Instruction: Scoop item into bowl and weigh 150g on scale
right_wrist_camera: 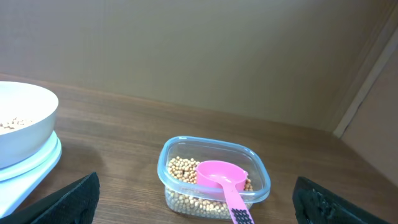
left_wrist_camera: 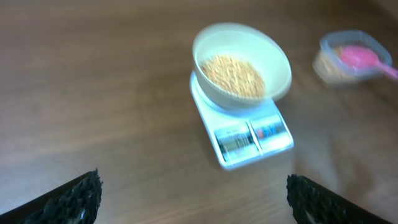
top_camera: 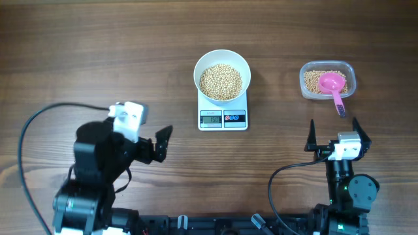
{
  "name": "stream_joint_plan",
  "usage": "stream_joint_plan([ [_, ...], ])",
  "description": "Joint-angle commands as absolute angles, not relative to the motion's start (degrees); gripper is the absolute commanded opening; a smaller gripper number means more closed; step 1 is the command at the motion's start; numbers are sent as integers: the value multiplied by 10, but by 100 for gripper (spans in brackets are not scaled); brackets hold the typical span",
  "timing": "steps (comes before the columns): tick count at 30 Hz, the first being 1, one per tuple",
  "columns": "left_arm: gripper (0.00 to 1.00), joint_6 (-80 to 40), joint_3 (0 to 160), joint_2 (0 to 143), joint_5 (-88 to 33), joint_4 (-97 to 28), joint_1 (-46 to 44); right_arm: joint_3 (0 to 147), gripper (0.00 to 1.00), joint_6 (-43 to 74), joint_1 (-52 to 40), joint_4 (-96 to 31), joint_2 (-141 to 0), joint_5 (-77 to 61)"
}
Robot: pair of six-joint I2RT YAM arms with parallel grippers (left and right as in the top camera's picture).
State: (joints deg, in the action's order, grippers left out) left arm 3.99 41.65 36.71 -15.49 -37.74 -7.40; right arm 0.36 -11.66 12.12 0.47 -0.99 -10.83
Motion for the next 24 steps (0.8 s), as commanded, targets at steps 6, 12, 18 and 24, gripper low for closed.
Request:
stream_joint_plan([
  [6,100,-76,287,228,-146,-267,-6,3,100,-120,119,7,-3,-99],
  [12,100,-83,214,136,-116,-201,-1,3,100,-120,119,7,-3,-99],
  [18,100,-83,162,100,-87,-154,-1,3,100,-120,119,7,-3,-99],
  [24,100,-82,132,80,-70,-114,-1,3,100,-120,119,7,-3,-99],
])
